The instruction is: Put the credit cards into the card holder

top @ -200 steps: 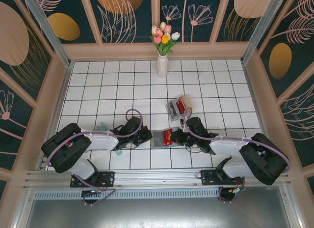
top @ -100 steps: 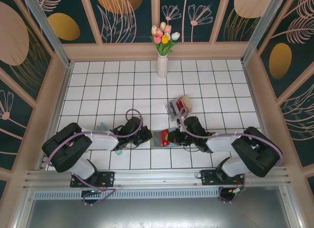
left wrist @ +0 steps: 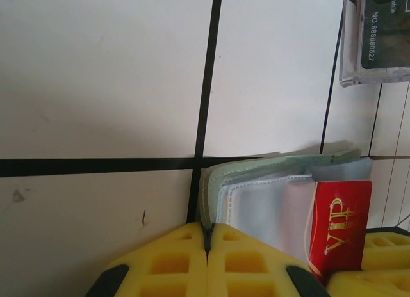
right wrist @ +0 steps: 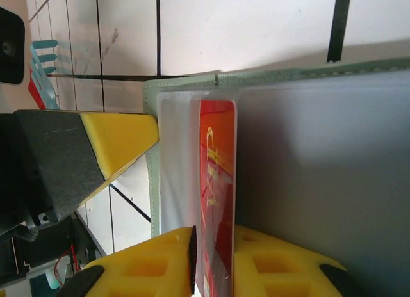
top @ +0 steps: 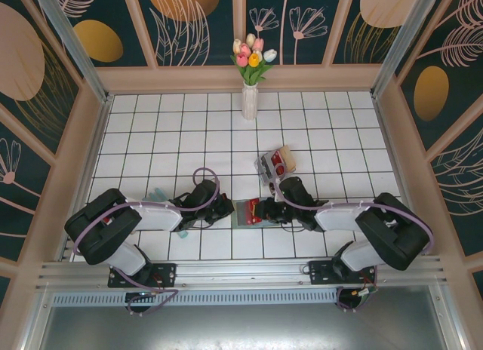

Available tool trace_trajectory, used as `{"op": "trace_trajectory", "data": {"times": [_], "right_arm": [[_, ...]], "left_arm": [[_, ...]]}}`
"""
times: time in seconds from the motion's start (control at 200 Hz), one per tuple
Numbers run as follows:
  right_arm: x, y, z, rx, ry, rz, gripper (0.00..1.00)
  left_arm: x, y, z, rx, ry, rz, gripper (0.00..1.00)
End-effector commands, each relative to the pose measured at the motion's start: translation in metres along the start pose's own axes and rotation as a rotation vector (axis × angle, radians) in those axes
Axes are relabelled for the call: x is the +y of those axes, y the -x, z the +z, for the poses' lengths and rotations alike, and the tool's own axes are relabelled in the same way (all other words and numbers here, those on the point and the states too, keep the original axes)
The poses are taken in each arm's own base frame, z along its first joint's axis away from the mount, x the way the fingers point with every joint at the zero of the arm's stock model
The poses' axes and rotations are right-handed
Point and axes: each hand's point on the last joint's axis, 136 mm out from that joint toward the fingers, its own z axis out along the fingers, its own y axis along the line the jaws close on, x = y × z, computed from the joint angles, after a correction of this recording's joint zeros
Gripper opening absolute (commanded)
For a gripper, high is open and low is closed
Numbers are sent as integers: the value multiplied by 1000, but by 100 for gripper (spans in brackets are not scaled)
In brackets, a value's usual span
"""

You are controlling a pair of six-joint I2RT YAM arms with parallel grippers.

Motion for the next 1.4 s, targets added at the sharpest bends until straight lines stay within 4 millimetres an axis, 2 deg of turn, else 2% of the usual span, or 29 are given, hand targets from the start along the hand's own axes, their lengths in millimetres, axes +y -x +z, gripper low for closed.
{"op": "trace_trajectory", "data": {"times": [0.0,0.17,0.445,0.666,0.806,0.986,1.171,1.331,1.396], "right_arm": [[-4,-1,-7,8,-52,-34,24],[-9,-3,-11,17,-75,-36,28],[-2,-4,1,76,-36,-52,15],[5,-7,12,110,15,-24,12],[5,-1,6,89,-36,-48,16],[-8,5,-5,56,-118,-57,23],[-12,4,-3,62,-132,-49,25],[2,3,-1,82,-60,-62,14],[10,0,3,103,-20,-64,13]], "left_arm": [[18,-9,-1,19,54,-14,0],[18,-9,0,20,52,-13,0],[15,-9,1,25,48,-10,0],[14,-7,1,20,45,-12,0],[13,-7,1,19,45,-12,0],[14,-8,2,21,48,-11,0],[14,-8,2,24,48,-9,0],[15,-8,2,22,52,-9,0],[15,-7,1,18,50,-11,0]]}}
